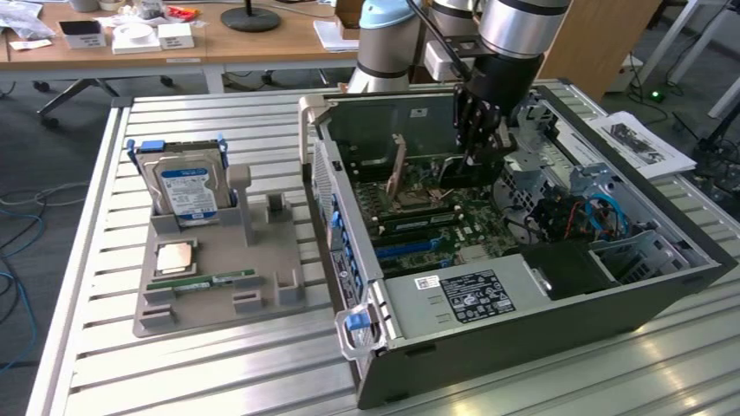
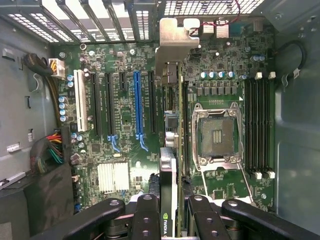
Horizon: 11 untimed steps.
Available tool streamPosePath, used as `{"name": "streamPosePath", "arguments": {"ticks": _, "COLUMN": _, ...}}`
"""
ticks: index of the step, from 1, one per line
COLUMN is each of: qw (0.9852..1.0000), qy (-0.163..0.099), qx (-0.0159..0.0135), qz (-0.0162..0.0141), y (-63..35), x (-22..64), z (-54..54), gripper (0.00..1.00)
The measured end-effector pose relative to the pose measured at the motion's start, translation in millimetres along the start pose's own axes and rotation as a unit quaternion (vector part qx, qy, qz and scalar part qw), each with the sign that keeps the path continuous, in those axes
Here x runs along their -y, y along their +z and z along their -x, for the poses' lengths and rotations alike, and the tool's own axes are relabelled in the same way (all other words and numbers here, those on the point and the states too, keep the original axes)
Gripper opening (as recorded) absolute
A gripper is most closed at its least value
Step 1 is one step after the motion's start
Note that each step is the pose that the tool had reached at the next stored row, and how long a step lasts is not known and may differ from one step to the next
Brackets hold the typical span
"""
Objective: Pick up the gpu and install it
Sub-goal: 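Insert the gpu into the slot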
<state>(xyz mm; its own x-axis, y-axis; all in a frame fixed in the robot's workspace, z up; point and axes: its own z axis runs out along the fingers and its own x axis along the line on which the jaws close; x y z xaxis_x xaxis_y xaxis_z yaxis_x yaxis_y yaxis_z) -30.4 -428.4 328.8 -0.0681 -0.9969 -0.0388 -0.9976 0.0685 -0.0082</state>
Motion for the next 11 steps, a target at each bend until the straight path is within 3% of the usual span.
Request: {"name": "streamPosePath", "arguments": {"ticks": 11, "qw": 1.0, "qy": 0.0, "qx": -0.0002, "qz": -0.0007, "y": 1.1, "x": -1.4, "z": -0.2, "gripper": 0.27}}
